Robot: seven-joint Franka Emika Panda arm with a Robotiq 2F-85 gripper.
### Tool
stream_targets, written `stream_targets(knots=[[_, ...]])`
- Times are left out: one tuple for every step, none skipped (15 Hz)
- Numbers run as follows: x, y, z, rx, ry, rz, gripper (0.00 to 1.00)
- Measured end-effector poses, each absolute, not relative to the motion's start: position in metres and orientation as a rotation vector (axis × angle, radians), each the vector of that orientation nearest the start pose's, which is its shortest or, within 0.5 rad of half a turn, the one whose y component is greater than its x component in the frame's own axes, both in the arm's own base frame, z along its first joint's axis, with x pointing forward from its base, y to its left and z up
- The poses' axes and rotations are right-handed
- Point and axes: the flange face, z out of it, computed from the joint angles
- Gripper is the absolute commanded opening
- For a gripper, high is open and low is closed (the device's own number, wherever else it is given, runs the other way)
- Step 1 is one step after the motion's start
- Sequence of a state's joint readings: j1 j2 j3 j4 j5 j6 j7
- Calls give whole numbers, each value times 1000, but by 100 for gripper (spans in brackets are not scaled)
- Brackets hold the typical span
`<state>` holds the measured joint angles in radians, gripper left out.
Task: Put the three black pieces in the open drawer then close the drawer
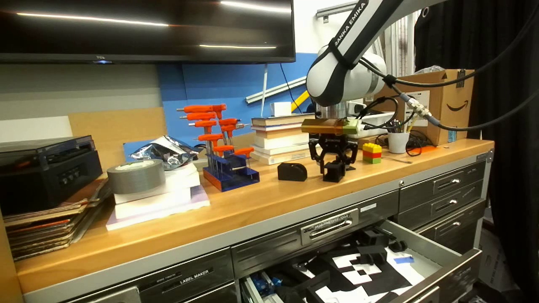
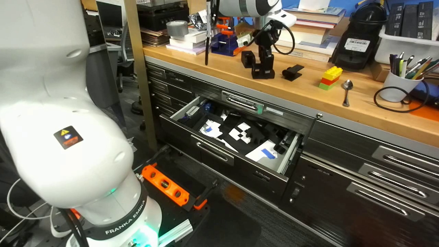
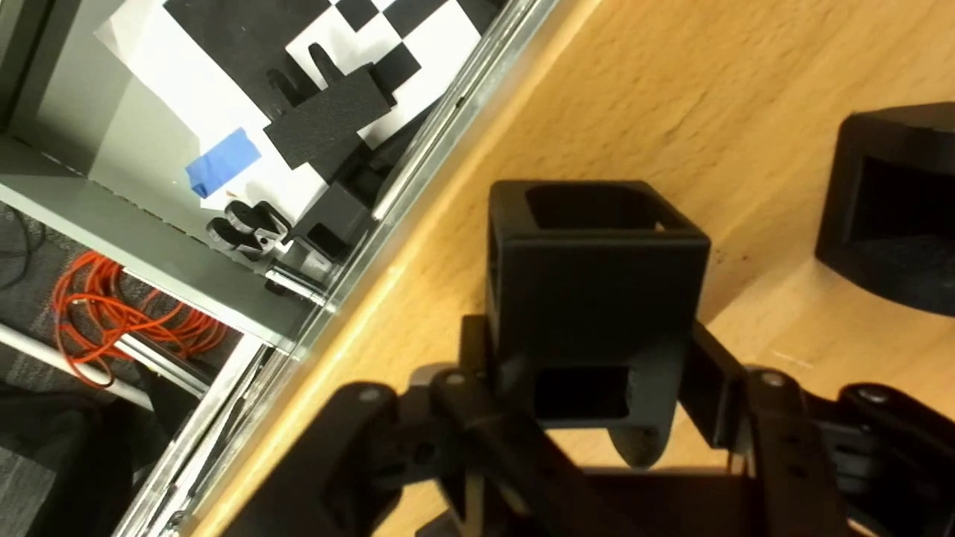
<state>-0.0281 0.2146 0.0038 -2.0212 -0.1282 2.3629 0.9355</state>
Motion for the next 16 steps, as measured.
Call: stream_targets(knots=[[601,-18,356,-2866,1339,-237,34],[601,-19,356,-2869,1339,-226,31],[601,-20,356,-2867,1342,-215,31],[600,-21,356,-2866,1344,-207,31],[599,-23,357,-2866,1349,-197,31],[598,-25,357,-2865,1355,-184,31],[596,-27,357,-2863,1361,-172,31],[593,-30,357,-2859,1367,-160,31],[589,-34,358,-2849,1377,-150,31],[584,-38,358,-2836,1392,-139,31],[576,-43,358,-2821,1409,-128,31],[568,-48,358,-2803,1429,-119,31],[558,-54,359,-2780,1452,-113,31],[548,-59,358,-2759,1473,-109,31],[537,-64,358,-2740,1494,-109,31],[527,-68,357,-2723,1514,-107,31]])
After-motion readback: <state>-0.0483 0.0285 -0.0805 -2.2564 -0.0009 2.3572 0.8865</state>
